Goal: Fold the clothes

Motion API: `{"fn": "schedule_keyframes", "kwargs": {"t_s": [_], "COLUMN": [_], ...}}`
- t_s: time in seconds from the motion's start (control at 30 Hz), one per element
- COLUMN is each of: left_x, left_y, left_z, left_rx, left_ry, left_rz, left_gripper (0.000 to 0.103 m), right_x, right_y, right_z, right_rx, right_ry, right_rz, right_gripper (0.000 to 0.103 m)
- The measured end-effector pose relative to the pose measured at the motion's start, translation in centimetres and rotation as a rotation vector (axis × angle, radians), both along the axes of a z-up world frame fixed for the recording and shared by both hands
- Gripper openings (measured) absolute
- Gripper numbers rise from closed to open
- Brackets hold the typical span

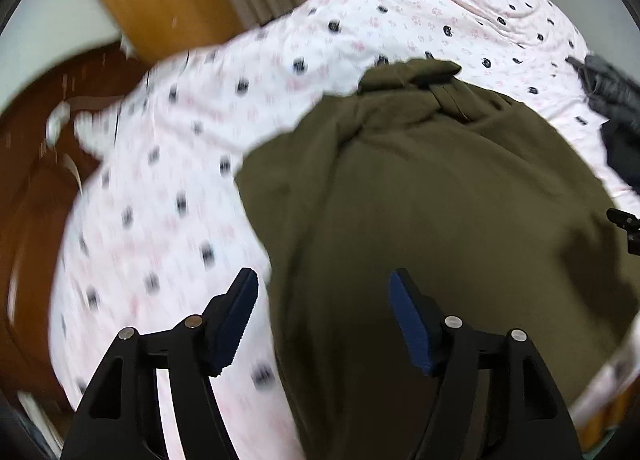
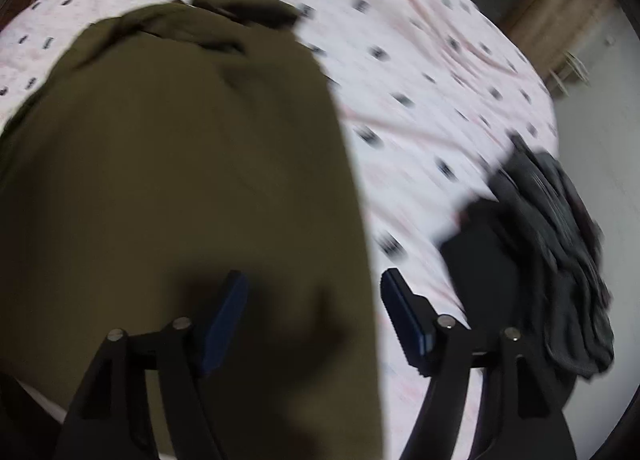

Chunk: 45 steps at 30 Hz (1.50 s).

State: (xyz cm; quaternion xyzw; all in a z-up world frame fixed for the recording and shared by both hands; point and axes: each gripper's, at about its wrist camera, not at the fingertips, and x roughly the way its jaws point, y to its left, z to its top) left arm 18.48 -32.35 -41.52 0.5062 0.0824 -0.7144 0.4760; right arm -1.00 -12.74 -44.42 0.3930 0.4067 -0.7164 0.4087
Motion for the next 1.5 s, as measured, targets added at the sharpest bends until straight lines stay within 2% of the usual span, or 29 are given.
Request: {"fn": "schedule_keyframes", "kwargs": {"t_s": [0.07,0.13,0.33,0.43,0.63,0.73,0.83,0.97,1.2,1.23,1.3,1.37,1.43,1.5], "left_x": [-1.9,-3.2,-6.2,-9.2,-14.3,-15.8,-16.6,-16.6,-16.4,-16.3,-16.0,-15.7,-15.4,-14.8], "left_y": [-2.6,-5.0,-11.8,-14.6,-17.6,-18.4,-19.2,-20.1,-20.7,-20.8,-21.0,-21.1,-21.3,-21.3], "left_z": [-1.1,-1.9,-4.1,-6.4,-10.6,-12.1,-13.8,-15.0,-15.9,-15.9,-15.7,-15.5,-15.2,-14.6], "left_rx": [-0.056,-0.077,-0.039,-0.053,-0.080,-0.068,-0.018,0.036,0.069,0.081,0.103,0.123,0.138,0.142], "left_ry": [-0.043,-0.058,0.052,0.020,-0.110,-0.146,-0.167,-0.135,-0.109,-0.095,-0.065,-0.040,-0.022,0.007], "left_rz": [-0.052,-0.075,-0.048,-0.101,-0.257,-0.297,-0.286,-0.228,-0.208,-0.207,-0.196,-0.184,-0.171,-0.156], "left_gripper": [0.068,0.068,0.070,0.070,0.070,0.070,0.070,0.070,0.070,0.066,0.052,0.032,0.023,0.018], "right_x": [1.2,1.6,2.1,0.5,-2.1,-2.8,-3.4,-3.9,-4.5,-4.5,-4.6,-4.6,-4.6,-4.6], "right_y": [-3.6,-6.6,-13.9,-15.9,-17.0,-16.8,-16.5,-16.2,-16.0,-16.1,-16.2,-16.4,-16.5,-16.6], "right_z": [-0.5,-0.4,0.6,0.3,-1.3,-2.6,-4.1,-5.4,-6.5,-6.6,-6.8,-7.1,-7.3,-7.5], "right_rx": [-0.029,-0.073,-0.156,-0.160,-0.140,-0.118,-0.097,-0.079,-0.058,-0.056,-0.051,-0.046,-0.041,-0.039], "right_ry": [-0.057,-0.094,-0.090,-0.122,-0.142,-0.142,-0.159,-0.179,-0.208,-0.209,-0.211,-0.212,-0.214,-0.218], "right_rz": [0.012,0.014,0.016,-0.035,-0.123,-0.144,-0.164,-0.176,-0.187,-0.187,-0.186,-0.185,-0.184,-0.184], "right_gripper": [0.073,0.073,0.076,0.077,0.077,0.077,0.077,0.077,0.077,0.077,0.077,0.077,0.077,0.077]}}
